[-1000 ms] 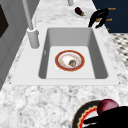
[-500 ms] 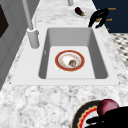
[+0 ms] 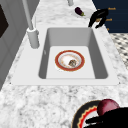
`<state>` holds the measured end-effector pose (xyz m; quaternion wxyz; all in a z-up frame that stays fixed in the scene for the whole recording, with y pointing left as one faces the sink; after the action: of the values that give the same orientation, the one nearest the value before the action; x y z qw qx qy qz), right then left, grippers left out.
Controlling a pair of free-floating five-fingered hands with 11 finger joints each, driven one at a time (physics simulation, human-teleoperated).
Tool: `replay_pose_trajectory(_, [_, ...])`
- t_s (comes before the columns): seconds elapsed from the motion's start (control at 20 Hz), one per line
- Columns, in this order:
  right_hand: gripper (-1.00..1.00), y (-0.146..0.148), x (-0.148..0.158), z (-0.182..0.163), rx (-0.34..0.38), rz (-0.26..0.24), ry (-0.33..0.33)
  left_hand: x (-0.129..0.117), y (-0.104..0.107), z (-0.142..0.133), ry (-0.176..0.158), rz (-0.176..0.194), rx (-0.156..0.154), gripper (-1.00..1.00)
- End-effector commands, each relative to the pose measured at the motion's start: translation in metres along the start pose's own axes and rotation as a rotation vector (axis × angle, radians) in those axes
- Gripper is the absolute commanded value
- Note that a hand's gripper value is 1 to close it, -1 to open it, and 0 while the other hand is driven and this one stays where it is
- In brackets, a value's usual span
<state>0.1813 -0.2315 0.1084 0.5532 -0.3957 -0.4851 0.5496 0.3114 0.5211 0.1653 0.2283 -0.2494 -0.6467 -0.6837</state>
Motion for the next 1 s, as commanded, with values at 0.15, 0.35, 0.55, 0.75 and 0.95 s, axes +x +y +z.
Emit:
replay_pose_trajectory(0.15, [0.00, 0.000, 0.000, 0.000, 0.000, 0.000, 0.000, -0.002, -0.002, 0.004, 0.099, 0.005, 0.079, -1.00])
replay_pose_trajectory(0.35, [0.00, 0.000, 0.000, 0.000, 0.000, 0.000, 0.000, 0.003, 0.002, 0.004, 0.086, 0.021, 0.083, -1.00])
replay_pose_trajectory(0.55, [0.00, 0.000, 0.000, 0.000, 0.000, 0.000, 0.000, 0.012, 0.007, 0.005, 0.070, 0.017, 0.095, -1.00])
replay_pose_trajectory(0.75, [0.00, 0.000, 0.000, 0.000, 0.000, 0.000, 0.000, 0.021, 0.012, 0.005, 0.068, 0.019, 0.095, -1.00])
replay_pose_trajectory(0.95, [0.00, 0.000, 0.000, 0.000, 0.000, 0.000, 0.000, 0.027, 0.012, 0.005, 0.040, 0.040, 0.119, -1.00])
